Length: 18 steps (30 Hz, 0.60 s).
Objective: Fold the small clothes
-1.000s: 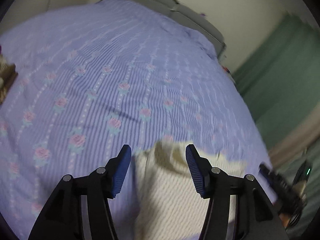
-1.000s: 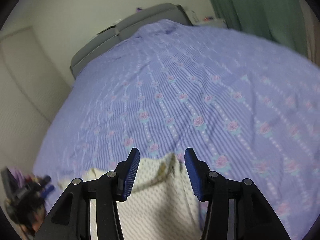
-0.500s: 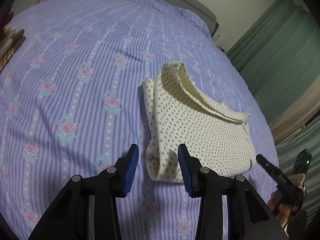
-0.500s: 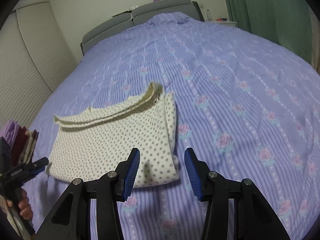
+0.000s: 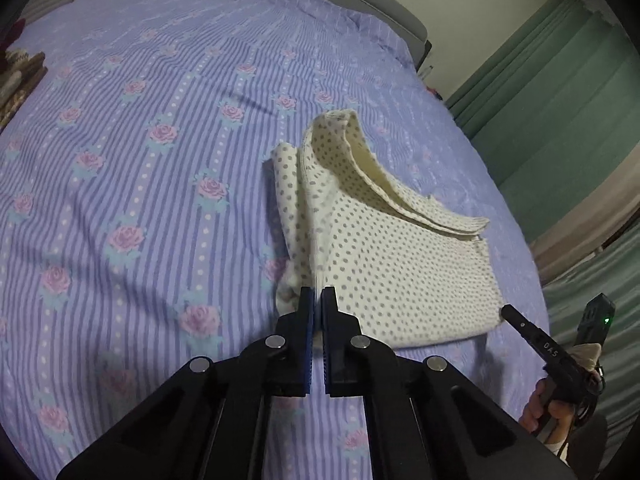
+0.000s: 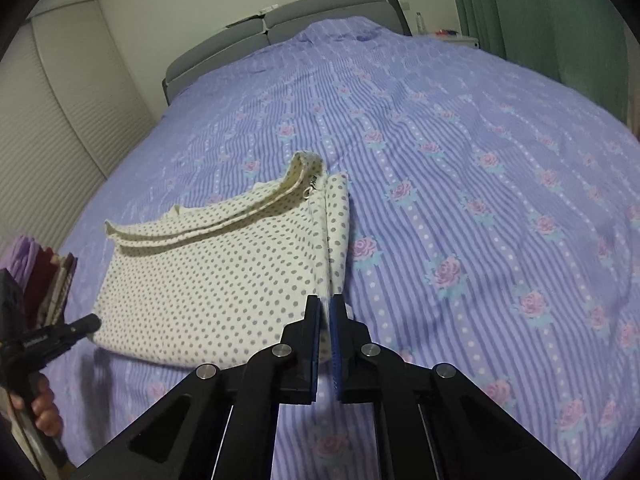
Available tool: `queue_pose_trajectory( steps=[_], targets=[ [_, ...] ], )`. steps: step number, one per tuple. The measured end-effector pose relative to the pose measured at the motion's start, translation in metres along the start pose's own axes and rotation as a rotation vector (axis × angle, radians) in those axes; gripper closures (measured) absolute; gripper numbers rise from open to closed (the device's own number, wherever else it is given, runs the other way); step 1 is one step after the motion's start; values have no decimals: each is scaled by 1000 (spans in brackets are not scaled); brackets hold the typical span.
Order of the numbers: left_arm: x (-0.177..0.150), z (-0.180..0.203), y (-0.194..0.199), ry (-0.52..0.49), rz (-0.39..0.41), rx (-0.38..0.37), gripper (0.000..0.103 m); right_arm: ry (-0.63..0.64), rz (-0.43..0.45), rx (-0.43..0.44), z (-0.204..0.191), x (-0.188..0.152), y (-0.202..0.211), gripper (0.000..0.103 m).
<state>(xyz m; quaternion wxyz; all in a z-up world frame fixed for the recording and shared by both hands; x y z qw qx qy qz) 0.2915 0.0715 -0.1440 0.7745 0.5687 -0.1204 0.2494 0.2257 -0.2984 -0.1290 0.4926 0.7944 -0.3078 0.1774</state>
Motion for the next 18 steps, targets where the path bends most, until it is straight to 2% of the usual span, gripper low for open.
queue_pose_trajectory(
  steps=[3, 8, 11, 12, 13, 14, 18],
  targets=[
    [-5, 2, 0, -15, -4, 0, 97, -1, 13, 0, -2, -3, 9, 99],
    [-7, -1, -8, -3, -26, 13, 98, -5, -34, 17, 1, -12, 0, 99],
    [-5, 4, -5, -34, -20, 23, 97, -1, 2, 36, -1, -11, 8, 98],
    [-4, 6, -4, -38, -19, 26, 97, 4, 7, 23, -3, -10, 10, 90],
    [-3, 7, -4, -39, -18, 27, 97, 9, 11, 19, -4, -8, 11, 77],
    [-2, 7, -5, -36, -20, 27, 97, 17, 19, 20, -5, -7, 12, 74],
    [-3, 4, -6, -30, -42, 22, 93, 2, -5, 38, 1, 1, 0, 74]
  ],
)
Point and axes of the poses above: each gripper's, at about its wrist camera, not at the fingertips, and y roughly against the way its jaws point, z to its right, x to its top, the point moved 3 cm from there along -y, roughly the way its jaws point, and after that the axes turned 13 degrees about x, right-handed, at the moved point
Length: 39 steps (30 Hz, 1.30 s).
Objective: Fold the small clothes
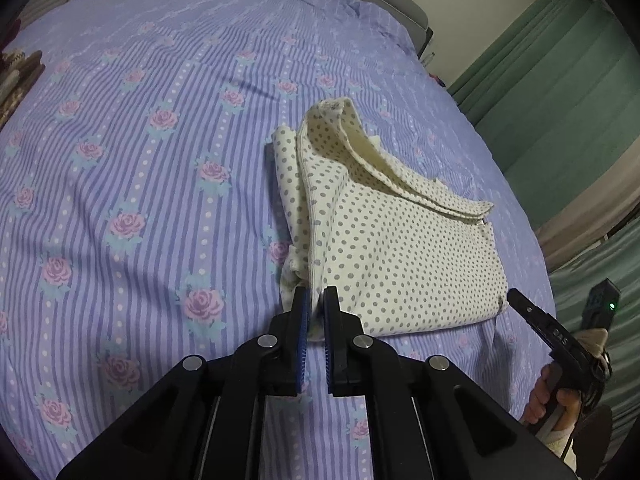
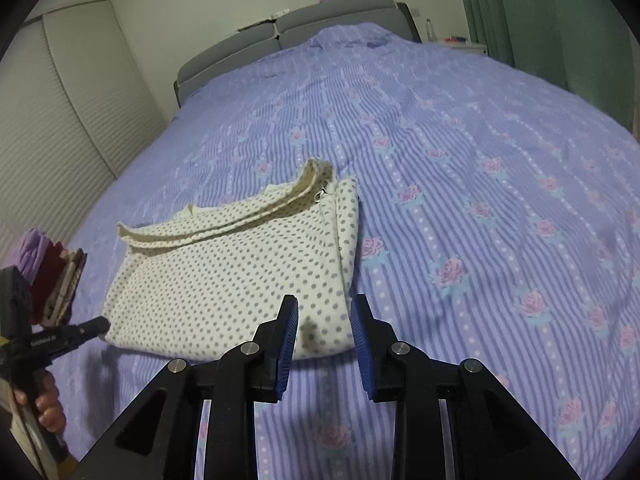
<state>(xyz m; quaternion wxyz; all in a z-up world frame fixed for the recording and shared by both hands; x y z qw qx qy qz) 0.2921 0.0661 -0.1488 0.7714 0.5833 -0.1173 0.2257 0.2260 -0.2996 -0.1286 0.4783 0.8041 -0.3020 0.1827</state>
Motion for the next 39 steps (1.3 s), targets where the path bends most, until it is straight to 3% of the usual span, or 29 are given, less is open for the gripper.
queue_pose_trajectory(
  steps=[3, 6, 11, 18, 20, 21, 22, 24, 27, 30, 33, 39],
  targets=[
    [-3, 0, 1, -4, -10, -7, 88, -48, -24, 28, 9, 0, -10, 76],
    [-3, 5, 1, -10, -6, -6, 88, -57, -32, 42, 12, -3, -12, 96],
    [-1, 7, 7, -6, 15, -33, 97, -1, -20, 25, 2, -7, 1, 97],
    [-5, -8, -5, -5, -25, 46, 95, 15, -47, -19, 5, -15, -3, 96],
    [0, -3, 7, -57, 17, 78, 77, 49, -49, -56, 0, -14, -2, 83],
    [4, 1, 14, -88, 53, 90, 64, 74, -43, -70, -3, -12, 0, 68],
    [10, 5, 23, -134, 105, 100, 60, 127, -16, -82, -10, -7, 5, 60],
    [24, 15, 31, -226, 169, 131, 60, 210, 15, -88, -21, 4, 11, 59],
    [46, 28, 30, -390, 216, 164, 57, 299, -13, -72, -30, 32, 5, 59],
    [67, 41, 13, -549, 211, 203, 56, 378, -109, -52, -31, 55, -16, 59],
    [81, 47, -3, -663, 202, 245, 56, 445, -203, -85, -28, 68, -40, 59],
    [88, 50, -27, -764, 159, 238, 56, 531, -358, -129, -18, 78, -73, 59]
  ],
)
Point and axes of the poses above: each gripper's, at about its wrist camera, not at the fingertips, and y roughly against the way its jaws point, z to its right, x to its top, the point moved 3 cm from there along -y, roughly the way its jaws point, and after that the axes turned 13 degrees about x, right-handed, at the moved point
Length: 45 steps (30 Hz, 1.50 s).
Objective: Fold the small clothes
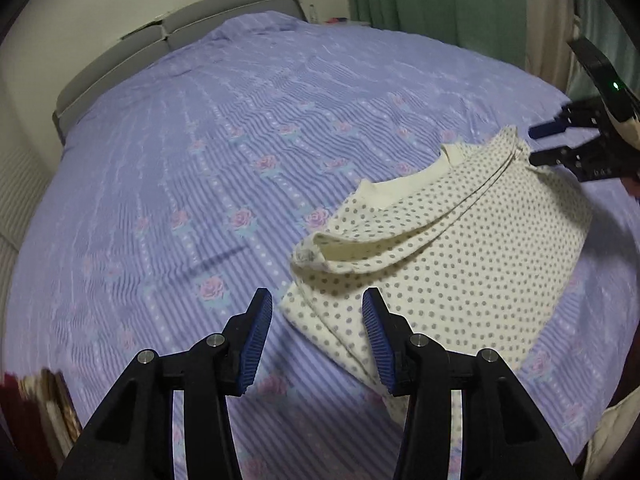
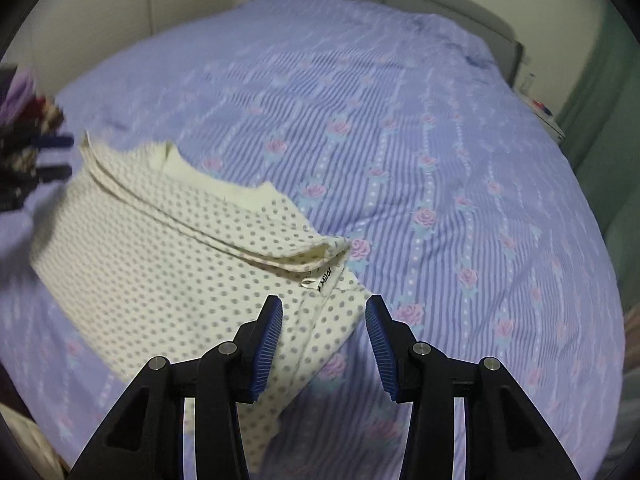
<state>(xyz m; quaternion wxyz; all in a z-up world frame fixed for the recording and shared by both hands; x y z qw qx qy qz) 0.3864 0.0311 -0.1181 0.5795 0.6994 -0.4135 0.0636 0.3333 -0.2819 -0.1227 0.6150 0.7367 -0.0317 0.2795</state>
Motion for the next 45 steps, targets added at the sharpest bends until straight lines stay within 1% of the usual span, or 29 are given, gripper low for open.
queue_pose_trajectory(
  steps=[3, 5, 8, 9, 10, 11, 12, 14, 15, 16, 18, 20, 22, 23, 24, 25, 26, 27, 28, 29, 31, 33, 35, 36, 39, 41, 42, 45],
  targets=[
    [6, -3, -11, -3, -6, -20, 56, 50, -34, 2, 2, 8, -11, 59],
    [10, -3, -17, 6, -14, -45, 56, 81, -40, -2, 4, 13, -16, 59],
    [19, -4, -23, 34, -5, -90, 57, 108, -23, 10, 7, 24, -19, 59],
    [22, -6, -25, 61, -4, -115, 65, 115, -13, 30, 8, 28, -20, 59],
    [24, -9, -28, 95, -11, -141, 77, 114, -5, 43, 10, 31, -20, 59],
    [26, -12, -30, 123, -22, -153, 82, 108, 3, 61, 11, 33, -21, 59],
    [27, -16, -33, 151, -34, -161, 90, 91, 10, 90, 14, 35, -23, 59],
    [28, -22, -42, 218, -67, -165, 92, 27, 18, 102, 25, 40, -28, 61],
    [27, -26, -48, 264, -91, -171, 94, -3, 23, 96, 30, 42, -32, 64],
    [25, -28, -51, 285, -106, -169, 94, -37, 29, 90, 35, 42, -34, 64],
    [21, -29, -60, 325, -146, -147, 94, -113, 48, 94, 48, 42, -38, 64],
    [17, -28, -68, 364, -179, -123, 93, -141, 54, 73, 53, 41, -40, 64],
    [16, -28, -73, 402, -208, -122, 91, -164, 49, 62, 57, 39, -43, 64],
    [16, -29, -74, 409, -215, -114, 87, -177, 47, 60, 59, 37, -42, 64],
    [17, -29, -73, 408, -219, -93, 79, -194, 42, 46, 61, 35, -42, 64],
    [17, -29, -71, 402, -220, -75, 74, -204, 44, 41, 63, 33, -41, 64],
    [17, -32, -67, 398, -221, -43, 64, -224, 53, 38, 66, 31, -37, 64],
    [17, -34, -61, 407, -214, -12, 56, -246, 62, 25, 71, 33, -35, 64],
    [16, -37, -54, 419, -200, 17, 56, -267, 80, 13, 71, 31, -29, 64],
    [12, -38, -41, 437, -168, 40, 56, -286, 107, 10, 70, 25, -19, 64],
    [4, -36, -20, 455, -132, 24, 56, -307, 181, 3, 60, 15, 7, 64],
    [-11, -31, 7, 511, -93, -22, 56, -305, 247, -6, 43, 1, 31, 64],
    [-29, -26, 26, 557, -77, -43, 56, -313, 298, 23, 26, -14, 50, 64],
    [-41, -19, 35, 570, -73, -64, 56, -324, 327, 47, 16, -27, 60, 64],
    [-70, -1, 45, 595, -95, -115, 56, -362, 348, 71, 1, -57, 71, 64],
    [-86, 8, 46, 613, -120, -129, 57, -406, 342, 85, -3, -77, 70, 64],
    [-92, 13, 45, 619, -130, -138, 57, -435, 337, 96, -7, -83, 57, 64],
    [-101, 19, 43, 650, -142, -166, 57, -477, 328, 132, -11, -102, 49, 64]
  ],
)
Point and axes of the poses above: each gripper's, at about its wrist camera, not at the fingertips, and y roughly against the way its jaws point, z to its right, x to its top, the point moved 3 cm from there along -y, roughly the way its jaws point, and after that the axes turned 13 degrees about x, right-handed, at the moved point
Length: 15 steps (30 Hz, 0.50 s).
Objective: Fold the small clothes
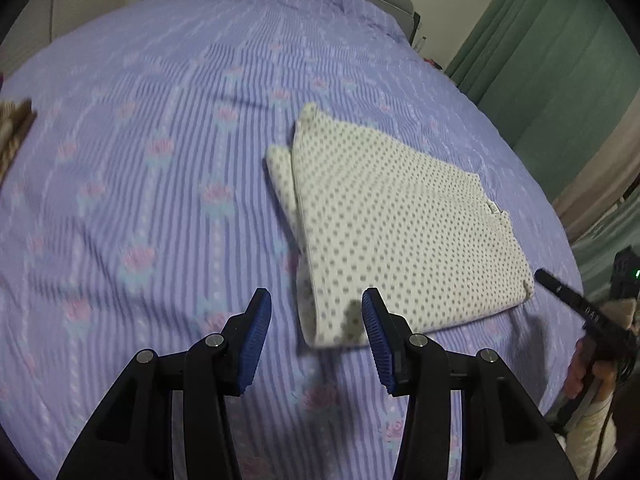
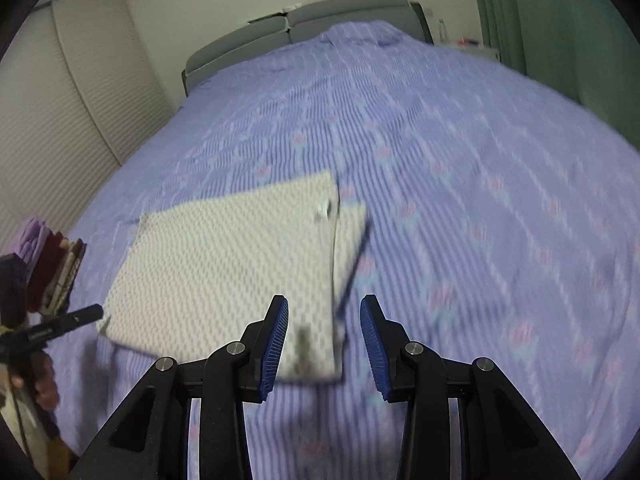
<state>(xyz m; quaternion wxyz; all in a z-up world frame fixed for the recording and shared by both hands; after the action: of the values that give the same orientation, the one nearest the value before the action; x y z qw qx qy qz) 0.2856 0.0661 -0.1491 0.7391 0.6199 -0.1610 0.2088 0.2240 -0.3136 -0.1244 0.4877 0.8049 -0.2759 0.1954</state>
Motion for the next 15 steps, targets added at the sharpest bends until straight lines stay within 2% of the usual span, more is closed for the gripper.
queue_pose_trajectory(
  steps=[6, 8, 10, 11, 12, 15],
  targets=[
    [3, -4, -11, 78, -33, -50, 60, -25, -18, 25, 1, -8, -17, 66],
    [5, -4, -13, 85, -44, -56, 69, -25, -19, 37, 0, -6, -19, 72],
    [2, -3, -12, 95, -50, -86, 78, -30, -23, 41, -2, -6, -21, 82],
    [2, -1, -10, 95, -44, -95, 88, -37, -25, 49, -1, -7, -21, 85],
    [2, 0, -7, 92, -34, -99, 93, -45, -24, 43, 0, -7, -20, 93],
    [-1, 0, 5, 94, -2, -115, 97, -28, -8, 52, -3, -9, -10, 97]
  ],
)
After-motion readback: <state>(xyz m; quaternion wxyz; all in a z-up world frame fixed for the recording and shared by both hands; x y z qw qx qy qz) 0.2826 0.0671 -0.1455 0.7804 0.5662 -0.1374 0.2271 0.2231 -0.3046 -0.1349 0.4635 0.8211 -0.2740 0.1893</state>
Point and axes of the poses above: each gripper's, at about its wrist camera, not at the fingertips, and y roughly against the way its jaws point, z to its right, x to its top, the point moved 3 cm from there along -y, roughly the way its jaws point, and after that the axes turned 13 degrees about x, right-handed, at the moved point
